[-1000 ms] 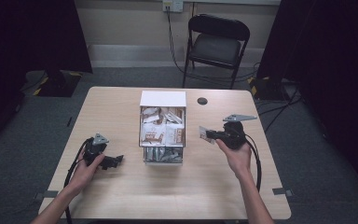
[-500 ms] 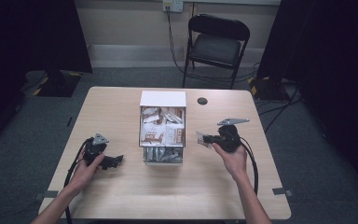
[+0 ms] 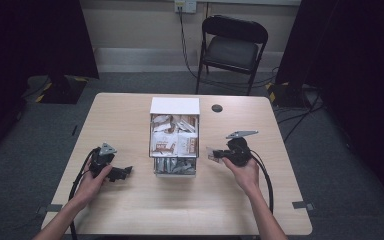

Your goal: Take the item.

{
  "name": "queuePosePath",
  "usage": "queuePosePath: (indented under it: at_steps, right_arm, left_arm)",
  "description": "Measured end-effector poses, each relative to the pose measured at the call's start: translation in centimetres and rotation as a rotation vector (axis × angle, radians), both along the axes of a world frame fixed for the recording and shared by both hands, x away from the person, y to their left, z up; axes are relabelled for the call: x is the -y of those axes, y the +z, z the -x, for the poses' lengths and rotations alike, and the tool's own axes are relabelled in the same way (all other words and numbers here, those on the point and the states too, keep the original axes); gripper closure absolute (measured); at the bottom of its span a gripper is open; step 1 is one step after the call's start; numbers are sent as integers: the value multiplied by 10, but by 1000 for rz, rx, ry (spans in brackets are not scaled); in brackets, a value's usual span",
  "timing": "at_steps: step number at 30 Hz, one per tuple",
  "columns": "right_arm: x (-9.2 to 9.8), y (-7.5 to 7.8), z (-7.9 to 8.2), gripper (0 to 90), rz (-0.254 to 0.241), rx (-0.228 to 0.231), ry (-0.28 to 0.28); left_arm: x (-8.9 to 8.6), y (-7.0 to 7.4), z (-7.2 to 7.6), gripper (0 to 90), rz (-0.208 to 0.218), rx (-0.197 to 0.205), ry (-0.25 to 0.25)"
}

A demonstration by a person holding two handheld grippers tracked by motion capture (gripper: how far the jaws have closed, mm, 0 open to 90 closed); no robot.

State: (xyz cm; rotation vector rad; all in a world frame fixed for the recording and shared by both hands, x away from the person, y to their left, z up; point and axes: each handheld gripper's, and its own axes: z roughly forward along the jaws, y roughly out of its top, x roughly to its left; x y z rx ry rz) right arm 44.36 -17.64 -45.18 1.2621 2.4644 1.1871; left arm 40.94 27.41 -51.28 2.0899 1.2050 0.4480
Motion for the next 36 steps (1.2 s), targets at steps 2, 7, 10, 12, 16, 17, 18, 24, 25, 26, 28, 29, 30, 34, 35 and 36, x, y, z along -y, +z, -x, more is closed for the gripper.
queuePosePath:
  at_steps: [2,7,10,12,16,17,18,24,25,26,28,29,30,34,35,36]
  right_arm:
    - [0,-5,-1,897,9,-14,-2]
    - [-2,-15,-2,897,15,-30,-4]
    - [-2,-20,-3,897,15,-39,2]
    - [-3,-22,-2,897,9,-47,-7]
    - [-5,-27,-3,896,30,-49,-5]
    - [-6,-29,-3,895,30,-53,-8]
    - [-6,-30,-3,894,32,-52,-8]
    - [-5,-38,-5,857,47,-49,-31]
    - [-4,-38,-6,853,46,-46,-30]
    - [-4,-38,-6,841,49,-44,-32]
    - [-3,-38,-7,811,58,-37,-43]
    - [-2,-38,-8,783,58,-40,-52]
    - [-1,-38,-8,769,59,-42,-59]
    - [3,-37,-9,675,60,-40,-77]
    - [5,-35,-8,652,53,-27,-84]
    - [6,-34,-8,631,36,-16,-88]
  left_arm:
    - [0,0,0,0,0,0,0]
    - [0,0,0,0,0,0,0]
    - [0,0,0,0,0,0,0]
    - [0,0,0,0,0,0,0]
    - [0,0,0,0,0,0,0]
    - [0,0,0,0,0,0,0]
    - [0,0,0,0,0,0,0]
    - [0,0,0,0,4,1,1]
    - [0,0,0,0,4,1,1]
    - [0,0,0,0,4,1,1]
    - [0,0,0,0,4,0,1]
    - [0,0,0,0,4,1,1]
    - [0,0,0,0,4,1,1]
    - [0,0,0,0,4,1,1]
    - [0,0,0,0,4,0,1]
    - [0,0,0,0,4,1,1]
